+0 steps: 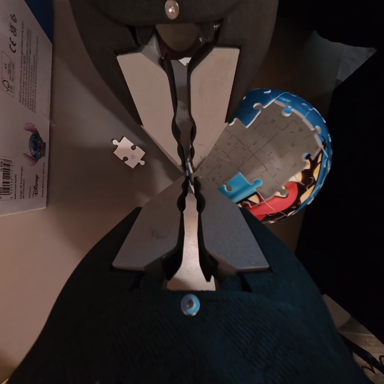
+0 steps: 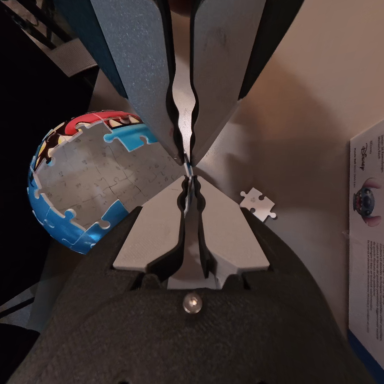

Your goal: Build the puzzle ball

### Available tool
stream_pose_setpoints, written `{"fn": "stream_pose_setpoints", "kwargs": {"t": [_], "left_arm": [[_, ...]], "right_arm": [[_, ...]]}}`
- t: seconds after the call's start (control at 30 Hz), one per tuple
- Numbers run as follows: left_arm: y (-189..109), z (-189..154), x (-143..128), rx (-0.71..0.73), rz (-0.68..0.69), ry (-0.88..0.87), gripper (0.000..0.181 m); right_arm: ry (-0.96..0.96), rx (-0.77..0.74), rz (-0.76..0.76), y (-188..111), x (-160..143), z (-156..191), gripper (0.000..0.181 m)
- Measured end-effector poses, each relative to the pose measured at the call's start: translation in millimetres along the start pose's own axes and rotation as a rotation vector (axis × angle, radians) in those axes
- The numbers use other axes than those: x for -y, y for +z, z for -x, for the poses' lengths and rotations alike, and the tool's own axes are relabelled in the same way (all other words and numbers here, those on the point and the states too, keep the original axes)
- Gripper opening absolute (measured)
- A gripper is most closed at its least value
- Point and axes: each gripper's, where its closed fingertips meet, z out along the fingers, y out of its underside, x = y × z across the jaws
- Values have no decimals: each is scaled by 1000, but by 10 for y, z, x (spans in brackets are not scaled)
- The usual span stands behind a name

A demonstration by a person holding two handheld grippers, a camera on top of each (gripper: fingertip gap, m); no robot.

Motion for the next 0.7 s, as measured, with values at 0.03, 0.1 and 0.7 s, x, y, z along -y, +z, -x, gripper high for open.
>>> {"fn": "stream_pose_setpoints", "kwargs": {"t": [0.03,0.1,0.7], "left_arm": [[-1,8,0,4,-2,0,2],[-3,13,-1,4,-5,-2,1],[-21,-6,-18,-24,-26,-17,3]], "right_arm": [[0,4,-6,-2,8,1,2],[-8,2,-8,1,13,-1,2],[-117,-52,27,20,14,-20,1]]}}
